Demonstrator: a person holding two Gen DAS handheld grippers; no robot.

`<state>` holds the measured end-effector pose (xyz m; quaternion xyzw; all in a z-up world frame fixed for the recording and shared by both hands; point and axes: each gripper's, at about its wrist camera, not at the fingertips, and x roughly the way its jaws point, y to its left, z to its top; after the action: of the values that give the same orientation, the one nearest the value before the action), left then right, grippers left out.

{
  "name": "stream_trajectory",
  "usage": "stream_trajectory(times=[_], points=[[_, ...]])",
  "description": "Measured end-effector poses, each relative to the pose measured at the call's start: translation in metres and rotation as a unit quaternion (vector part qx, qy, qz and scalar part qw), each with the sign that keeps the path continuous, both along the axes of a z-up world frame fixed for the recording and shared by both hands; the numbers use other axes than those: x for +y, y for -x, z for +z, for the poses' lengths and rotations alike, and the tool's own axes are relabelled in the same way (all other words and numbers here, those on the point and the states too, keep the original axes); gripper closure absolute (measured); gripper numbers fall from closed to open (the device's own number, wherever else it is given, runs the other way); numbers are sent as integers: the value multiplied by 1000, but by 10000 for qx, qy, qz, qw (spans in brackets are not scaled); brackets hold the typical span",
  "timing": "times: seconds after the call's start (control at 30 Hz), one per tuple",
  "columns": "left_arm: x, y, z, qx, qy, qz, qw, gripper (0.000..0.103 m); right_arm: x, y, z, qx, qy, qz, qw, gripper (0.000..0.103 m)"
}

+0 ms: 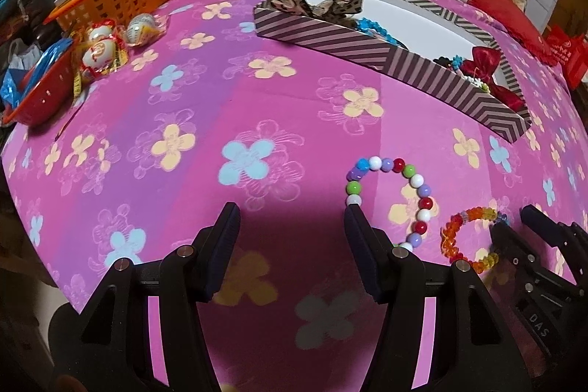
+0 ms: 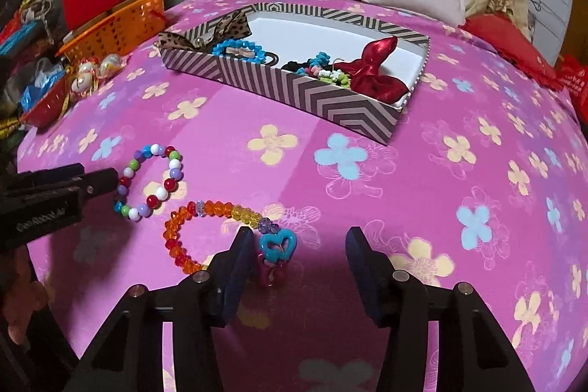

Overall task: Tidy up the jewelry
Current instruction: 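Move both open tools down to the remaining bracelets on the bedspread, then grasp the multicolour bead bracelet with the left tool while the right tool grasps the blue heart bracelet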

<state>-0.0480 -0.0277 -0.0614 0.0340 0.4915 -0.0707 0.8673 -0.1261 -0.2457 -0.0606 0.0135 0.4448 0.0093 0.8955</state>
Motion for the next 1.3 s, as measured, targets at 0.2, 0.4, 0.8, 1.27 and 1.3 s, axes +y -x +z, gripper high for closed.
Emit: stream_trajectory(times=[0.2,0.4,0.8,1.27,1.3], points=[[-13,-7,-5,55,-134,-135,9998,44,5,-1,-1,-47,141,73,9999,52],[-3,-5,4,102,350,-207,9991,44,2,-3,-1,-30,49,105,9999,49],[-32,-10,-5,67,10,-444,9990,43,9,0,-1,-225,195,228,9993,80],[-14,-8,17,-12,412,-548,9976,95,0,8,31,-484,-849,250,9949,84],[-14,-7,24,-76,425,-579,9974,95,1,9,37,-537,-894,269,9942,84]])
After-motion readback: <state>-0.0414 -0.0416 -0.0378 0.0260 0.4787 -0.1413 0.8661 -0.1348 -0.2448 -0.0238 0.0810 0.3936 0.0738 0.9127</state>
